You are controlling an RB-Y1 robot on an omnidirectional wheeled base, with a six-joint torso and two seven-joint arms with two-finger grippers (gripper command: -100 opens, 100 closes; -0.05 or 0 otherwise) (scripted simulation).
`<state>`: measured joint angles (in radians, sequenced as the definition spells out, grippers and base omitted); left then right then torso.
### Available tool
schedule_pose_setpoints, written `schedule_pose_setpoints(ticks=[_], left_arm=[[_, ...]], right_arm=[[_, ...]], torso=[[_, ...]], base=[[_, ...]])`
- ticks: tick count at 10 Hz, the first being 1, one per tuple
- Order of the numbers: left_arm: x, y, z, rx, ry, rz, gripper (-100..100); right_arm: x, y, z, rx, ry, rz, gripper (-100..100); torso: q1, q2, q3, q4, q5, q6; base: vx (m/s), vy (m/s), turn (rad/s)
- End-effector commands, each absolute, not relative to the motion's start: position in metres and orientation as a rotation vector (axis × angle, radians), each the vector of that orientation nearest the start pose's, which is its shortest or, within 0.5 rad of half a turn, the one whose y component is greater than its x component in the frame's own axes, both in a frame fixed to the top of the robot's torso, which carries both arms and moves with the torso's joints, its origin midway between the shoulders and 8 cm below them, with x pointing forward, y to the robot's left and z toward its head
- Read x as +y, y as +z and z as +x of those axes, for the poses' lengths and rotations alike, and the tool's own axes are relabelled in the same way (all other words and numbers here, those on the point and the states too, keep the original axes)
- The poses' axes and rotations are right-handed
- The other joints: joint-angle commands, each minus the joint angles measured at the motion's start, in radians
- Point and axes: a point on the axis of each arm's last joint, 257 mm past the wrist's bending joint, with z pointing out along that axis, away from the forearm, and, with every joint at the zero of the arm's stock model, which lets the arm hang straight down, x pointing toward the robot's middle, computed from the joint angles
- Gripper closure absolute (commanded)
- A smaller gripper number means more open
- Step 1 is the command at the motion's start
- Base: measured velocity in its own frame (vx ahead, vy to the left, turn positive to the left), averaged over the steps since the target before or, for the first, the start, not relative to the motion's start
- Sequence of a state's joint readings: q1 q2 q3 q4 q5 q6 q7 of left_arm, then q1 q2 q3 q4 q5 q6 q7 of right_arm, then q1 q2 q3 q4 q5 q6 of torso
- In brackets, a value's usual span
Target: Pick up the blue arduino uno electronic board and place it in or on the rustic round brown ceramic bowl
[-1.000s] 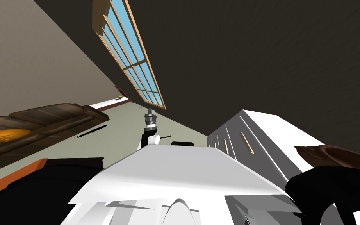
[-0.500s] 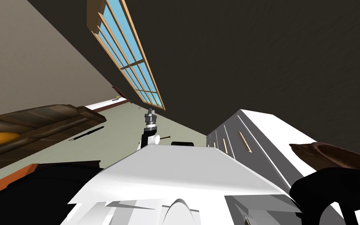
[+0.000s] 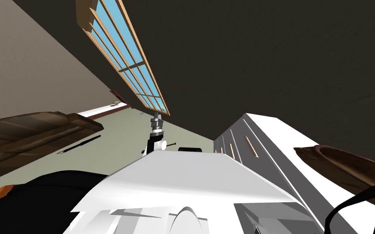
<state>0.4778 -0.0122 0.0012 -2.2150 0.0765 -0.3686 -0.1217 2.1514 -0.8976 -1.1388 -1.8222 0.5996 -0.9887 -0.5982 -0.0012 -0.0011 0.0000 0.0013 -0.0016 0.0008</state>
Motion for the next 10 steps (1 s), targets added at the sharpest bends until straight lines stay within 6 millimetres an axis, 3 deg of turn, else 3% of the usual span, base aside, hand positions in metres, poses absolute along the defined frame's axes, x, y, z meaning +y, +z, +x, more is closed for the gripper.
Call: schedule_pose_setpoints(ticks=[1,10], left_arm=[[0.292,-0.025,0.376,0.716,-1.207,-0.805,0],[0.292,-0.025,0.376,0.716,-1.207,-0.805,0]], right_arm=[[-0.569,-0.101,-0.036,2.762,0.091,0.515,100],[-0.556,-0.075,-0.016,2.796,0.192,0.408,100]], torso=[[0.000,0.000,0.000,0.000,0.000,0.000],[-0.003,-0.002,-0.001,-0.001,-0.001,0.001]], base=[[0.057,-0.045,-0.077],[0.071,-0.057,-0.117]])
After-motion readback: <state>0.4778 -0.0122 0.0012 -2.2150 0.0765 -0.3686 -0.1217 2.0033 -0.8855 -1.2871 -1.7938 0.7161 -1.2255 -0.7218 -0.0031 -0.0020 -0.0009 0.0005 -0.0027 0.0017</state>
